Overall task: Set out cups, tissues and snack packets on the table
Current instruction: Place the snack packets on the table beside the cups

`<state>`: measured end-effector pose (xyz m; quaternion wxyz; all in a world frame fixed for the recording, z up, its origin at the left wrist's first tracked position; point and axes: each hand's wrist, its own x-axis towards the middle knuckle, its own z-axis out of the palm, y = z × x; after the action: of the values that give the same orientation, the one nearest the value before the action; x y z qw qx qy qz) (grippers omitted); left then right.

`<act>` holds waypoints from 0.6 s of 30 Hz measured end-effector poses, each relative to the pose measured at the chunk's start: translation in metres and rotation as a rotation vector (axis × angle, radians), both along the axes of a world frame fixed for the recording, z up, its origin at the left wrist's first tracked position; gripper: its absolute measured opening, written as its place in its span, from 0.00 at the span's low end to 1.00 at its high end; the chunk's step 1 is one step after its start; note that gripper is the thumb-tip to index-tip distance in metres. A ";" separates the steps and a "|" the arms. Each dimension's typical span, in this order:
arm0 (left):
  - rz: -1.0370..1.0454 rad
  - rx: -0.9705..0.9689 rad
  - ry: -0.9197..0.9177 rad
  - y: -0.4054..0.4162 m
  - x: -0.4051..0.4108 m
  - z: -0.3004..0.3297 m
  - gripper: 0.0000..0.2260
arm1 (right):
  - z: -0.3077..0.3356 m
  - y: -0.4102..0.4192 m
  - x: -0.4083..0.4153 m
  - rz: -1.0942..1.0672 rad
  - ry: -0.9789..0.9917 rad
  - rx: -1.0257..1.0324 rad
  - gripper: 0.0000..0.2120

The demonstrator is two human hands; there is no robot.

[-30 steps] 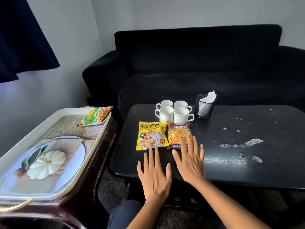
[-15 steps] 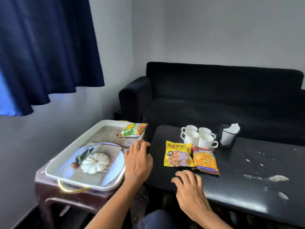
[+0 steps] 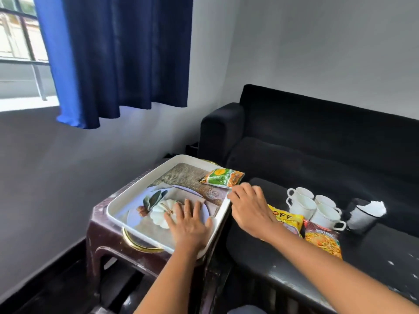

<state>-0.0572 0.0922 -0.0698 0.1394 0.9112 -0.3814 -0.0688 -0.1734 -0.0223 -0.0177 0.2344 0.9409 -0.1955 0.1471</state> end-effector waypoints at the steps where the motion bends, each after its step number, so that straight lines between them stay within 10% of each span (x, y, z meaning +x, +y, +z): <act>1: -0.002 0.011 -0.002 -0.001 0.000 0.000 0.29 | 0.002 -0.007 0.010 -0.035 0.006 0.025 0.12; 9: -0.016 0.068 -0.001 0.000 0.001 -0.001 0.30 | 0.008 -0.045 0.080 -0.320 -0.007 0.450 0.40; 18: -0.017 0.089 0.002 0.000 0.001 -0.001 0.30 | -0.003 -0.036 0.080 -0.275 -0.071 0.465 0.22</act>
<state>-0.0561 0.0925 -0.0703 0.0988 0.9132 -0.3854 -0.0879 -0.0930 -0.0582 -0.0208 0.0228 0.9282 -0.3581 0.0979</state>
